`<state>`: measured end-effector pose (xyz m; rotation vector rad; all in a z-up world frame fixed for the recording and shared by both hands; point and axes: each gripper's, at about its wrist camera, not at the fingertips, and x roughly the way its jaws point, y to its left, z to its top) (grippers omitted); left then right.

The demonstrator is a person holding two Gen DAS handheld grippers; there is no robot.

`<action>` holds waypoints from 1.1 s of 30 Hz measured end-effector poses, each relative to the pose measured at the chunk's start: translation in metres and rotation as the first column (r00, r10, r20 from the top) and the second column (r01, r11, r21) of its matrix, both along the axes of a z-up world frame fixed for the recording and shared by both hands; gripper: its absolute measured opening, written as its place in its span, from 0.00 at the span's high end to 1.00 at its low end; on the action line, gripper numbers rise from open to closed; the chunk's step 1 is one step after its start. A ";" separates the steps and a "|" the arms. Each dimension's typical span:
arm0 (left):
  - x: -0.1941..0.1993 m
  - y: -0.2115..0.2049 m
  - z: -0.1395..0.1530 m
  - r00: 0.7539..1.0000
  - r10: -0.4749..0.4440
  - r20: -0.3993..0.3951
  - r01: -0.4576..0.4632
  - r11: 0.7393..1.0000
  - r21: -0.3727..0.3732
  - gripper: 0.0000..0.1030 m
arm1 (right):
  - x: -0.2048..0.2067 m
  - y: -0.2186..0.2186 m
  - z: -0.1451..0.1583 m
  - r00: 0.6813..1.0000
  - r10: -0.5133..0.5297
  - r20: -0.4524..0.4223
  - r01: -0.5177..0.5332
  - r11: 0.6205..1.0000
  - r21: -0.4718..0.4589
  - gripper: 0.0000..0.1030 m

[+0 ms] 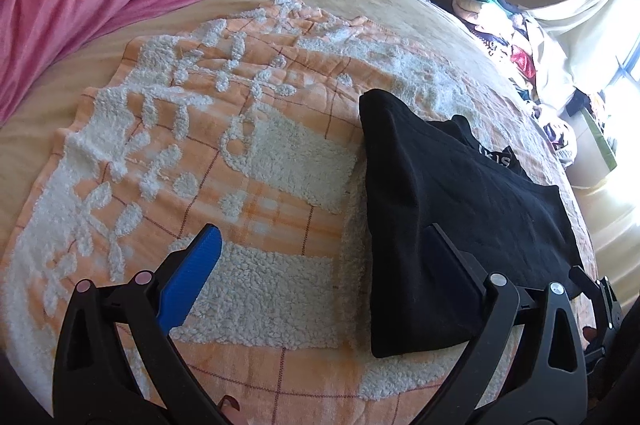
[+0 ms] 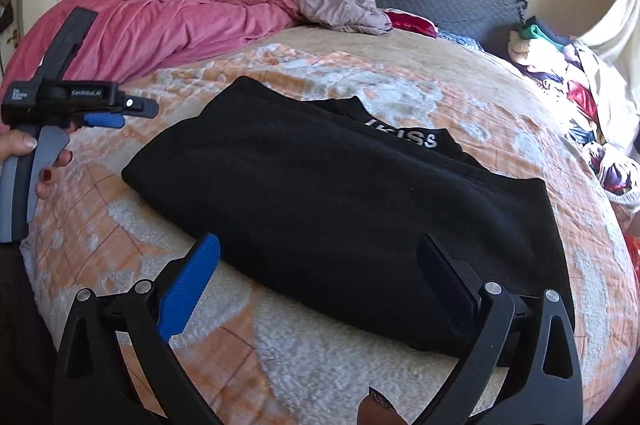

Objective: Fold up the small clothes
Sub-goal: 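Move the right tool over the folded sweatshirt toward the left tool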

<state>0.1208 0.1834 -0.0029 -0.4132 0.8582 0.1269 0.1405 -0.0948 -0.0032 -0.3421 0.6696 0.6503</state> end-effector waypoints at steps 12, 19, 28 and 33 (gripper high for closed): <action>0.002 0.007 0.004 1.000 0.027 -0.012 -0.027 0.999 0.043 0.09 | -0.016 0.061 -0.020 0.991 0.129 0.046 -0.120 0.980 -0.156 0.05; 0.006 0.006 0.002 0.999 0.031 -0.023 -0.029 0.997 0.074 0.09 | -0.010 0.090 -0.043 0.989 0.126 0.077 -0.102 0.959 -0.264 0.05; 0.015 0.006 -0.003 0.999 0.034 -0.042 -0.030 0.996 0.089 0.09 | 0.012 0.115 -0.052 0.993 0.073 0.097 -0.043 0.958 -0.282 0.05; 0.020 0.008 -0.007 0.998 0.040 -0.053 -0.036 0.996 0.081 0.09 | 0.022 0.124 -0.053 0.992 0.066 0.111 -0.032 0.958 -0.285 0.05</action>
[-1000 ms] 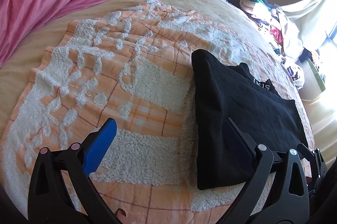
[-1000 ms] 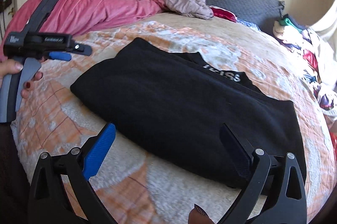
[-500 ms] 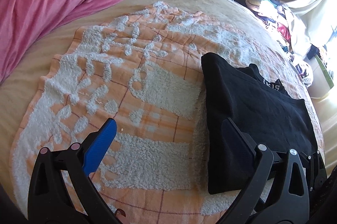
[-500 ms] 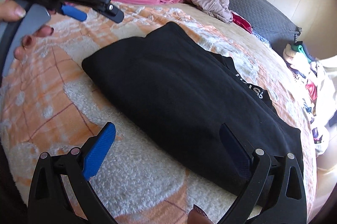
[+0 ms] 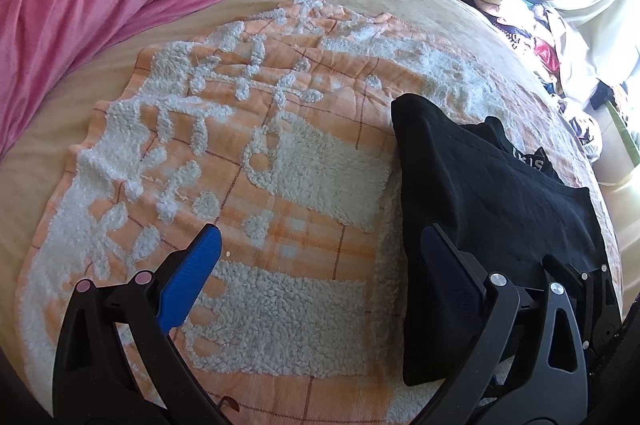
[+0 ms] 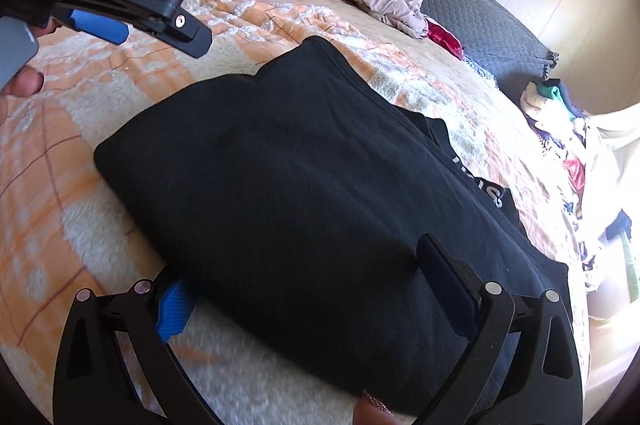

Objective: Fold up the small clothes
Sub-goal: 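Move the right tool over the folded sweatshirt toward the left tool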

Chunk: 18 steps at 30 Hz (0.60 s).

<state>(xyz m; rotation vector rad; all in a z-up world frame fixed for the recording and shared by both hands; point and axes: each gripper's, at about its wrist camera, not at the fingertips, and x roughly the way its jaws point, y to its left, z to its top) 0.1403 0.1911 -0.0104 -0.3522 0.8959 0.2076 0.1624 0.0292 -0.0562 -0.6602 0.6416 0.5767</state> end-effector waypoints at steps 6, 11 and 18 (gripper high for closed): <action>0.012 -0.003 -0.005 1.000 -0.018 -0.012 0.017 0.999 -0.045 0.09 | 0.005 0.009 0.002 0.999 0.008 0.048 -0.007 1.000 -0.016 0.05; 0.032 -0.012 -0.001 0.999 -0.048 -0.009 0.047 0.997 -0.057 0.09 | 0.007 0.007 0.007 0.997 0.021 0.080 -0.021 1.000 -0.002 0.08; 0.065 -0.024 -0.005 0.994 -0.102 -0.035 0.101 0.993 -0.054 0.09 | 0.002 -0.002 0.014 0.996 0.083 0.038 -0.086 0.994 0.069 0.60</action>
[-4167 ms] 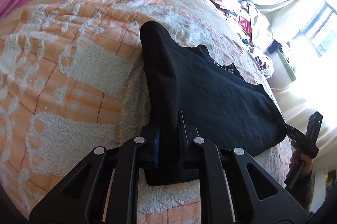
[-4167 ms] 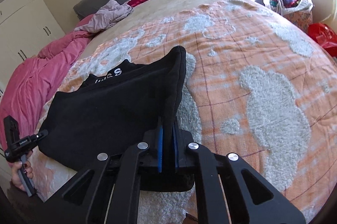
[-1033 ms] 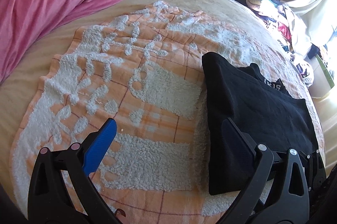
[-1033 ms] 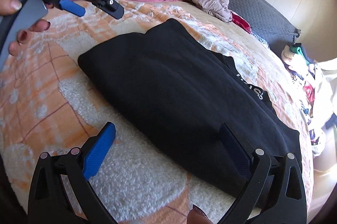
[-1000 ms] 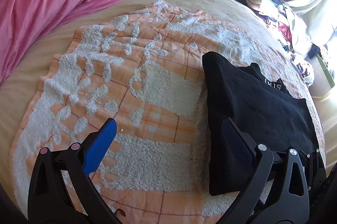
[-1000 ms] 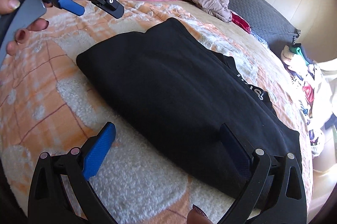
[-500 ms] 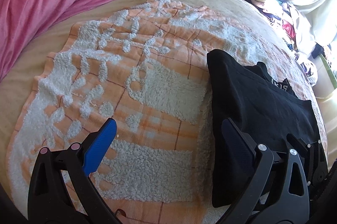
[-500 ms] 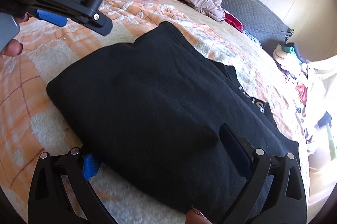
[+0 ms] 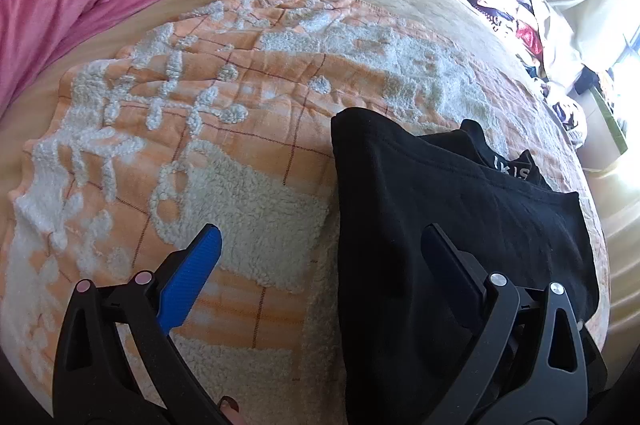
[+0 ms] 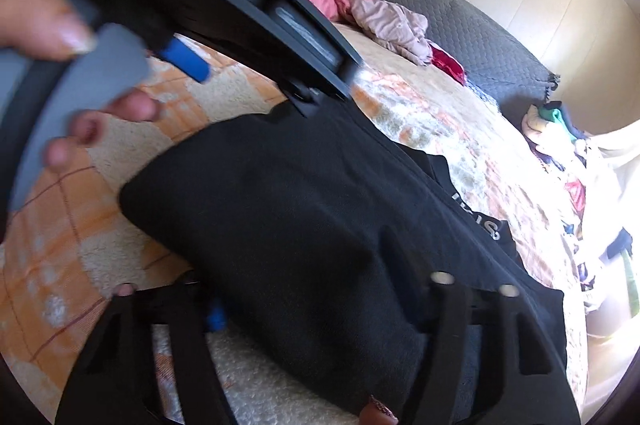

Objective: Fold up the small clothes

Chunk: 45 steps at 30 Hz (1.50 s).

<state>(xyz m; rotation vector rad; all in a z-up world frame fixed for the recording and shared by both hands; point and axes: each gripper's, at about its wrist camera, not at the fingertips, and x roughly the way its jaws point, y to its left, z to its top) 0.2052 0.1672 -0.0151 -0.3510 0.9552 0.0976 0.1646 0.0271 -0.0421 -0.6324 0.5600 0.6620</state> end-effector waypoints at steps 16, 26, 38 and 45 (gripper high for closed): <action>0.020 -0.006 0.001 0.998 -0.069 0.009 0.070 0.995 -0.077 0.09 | -0.004 -0.023 0.017 0.999 -0.024 -0.022 0.027 0.992 0.120 0.80; 0.022 -0.018 0.000 0.991 -0.122 0.054 0.130 0.971 -0.201 0.09 | -0.012 -0.041 0.028 0.999 -0.045 -0.017 0.048 0.982 0.181 0.84; 0.026 -0.066 0.011 0.975 -0.204 0.092 0.221 0.940 -0.260 0.75 | -0.018 -0.072 0.041 0.995 -0.103 -0.018 0.104 0.956 0.273 0.88; 0.024 -0.100 0.044 0.965 -0.233 0.122 0.253 0.950 -0.182 0.78 | -0.021 -0.104 0.053 0.987 -0.159 -0.027 0.158 0.925 0.345 0.89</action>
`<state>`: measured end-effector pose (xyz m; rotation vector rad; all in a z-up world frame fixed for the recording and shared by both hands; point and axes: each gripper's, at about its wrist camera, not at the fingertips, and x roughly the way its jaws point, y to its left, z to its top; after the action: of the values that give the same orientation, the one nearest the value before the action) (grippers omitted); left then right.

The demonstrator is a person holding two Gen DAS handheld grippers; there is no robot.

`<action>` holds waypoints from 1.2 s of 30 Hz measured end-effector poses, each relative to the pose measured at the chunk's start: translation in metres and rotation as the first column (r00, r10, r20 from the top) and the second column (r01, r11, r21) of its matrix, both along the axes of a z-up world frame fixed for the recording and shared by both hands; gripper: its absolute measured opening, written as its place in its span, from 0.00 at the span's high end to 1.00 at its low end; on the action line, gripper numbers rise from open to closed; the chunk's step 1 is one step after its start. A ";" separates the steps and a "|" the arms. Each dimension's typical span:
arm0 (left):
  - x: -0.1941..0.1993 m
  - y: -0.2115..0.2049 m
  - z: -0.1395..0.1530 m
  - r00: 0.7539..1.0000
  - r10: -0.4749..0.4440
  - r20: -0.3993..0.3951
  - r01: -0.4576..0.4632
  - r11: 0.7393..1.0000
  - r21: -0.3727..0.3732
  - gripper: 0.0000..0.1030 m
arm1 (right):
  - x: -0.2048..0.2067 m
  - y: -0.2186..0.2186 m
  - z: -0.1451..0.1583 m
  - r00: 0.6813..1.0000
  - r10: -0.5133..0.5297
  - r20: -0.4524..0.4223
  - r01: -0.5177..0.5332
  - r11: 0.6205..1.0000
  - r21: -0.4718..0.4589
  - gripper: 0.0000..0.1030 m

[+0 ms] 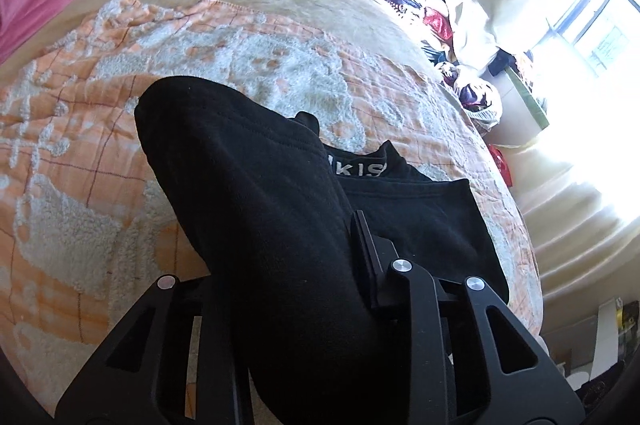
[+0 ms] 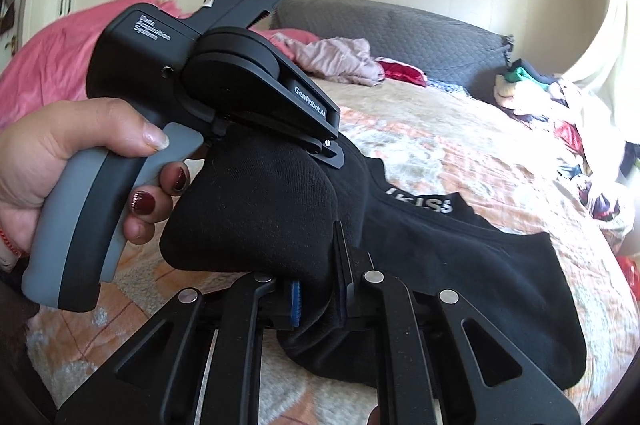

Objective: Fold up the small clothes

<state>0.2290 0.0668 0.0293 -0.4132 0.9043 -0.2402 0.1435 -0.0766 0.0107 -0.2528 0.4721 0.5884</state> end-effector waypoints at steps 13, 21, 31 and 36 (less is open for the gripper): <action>0.008 -0.061 0.029 0.998 -0.065 0.022 0.064 0.997 0.031 0.78 | -0.003 -0.056 0.017 0.995 -0.085 -0.046 0.088 0.993 0.075 0.90; 0.019 -0.097 0.028 0.995 -0.104 0.000 0.104 0.994 0.038 0.78 | -0.003 -0.084 0.014 0.988 -0.122 -0.091 0.132 0.985 0.109 0.90; 0.038 -0.144 0.012 0.988 -0.145 -0.058 0.150 0.985 0.087 0.78 | 0.009 -0.120 -0.001 0.962 -0.174 -0.209 0.217 0.955 0.203 0.90; 0.047 -0.168 -0.003 0.981 -0.171 -0.096 0.181 0.978 0.106 0.77 | 0.014 -0.137 -0.013 0.935 -0.203 -0.292 0.276 0.931 0.237 0.90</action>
<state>0.2764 -0.1012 0.0260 -0.2389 1.0360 -0.3335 0.1572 -0.2140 -0.0027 0.1519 0.6612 0.4392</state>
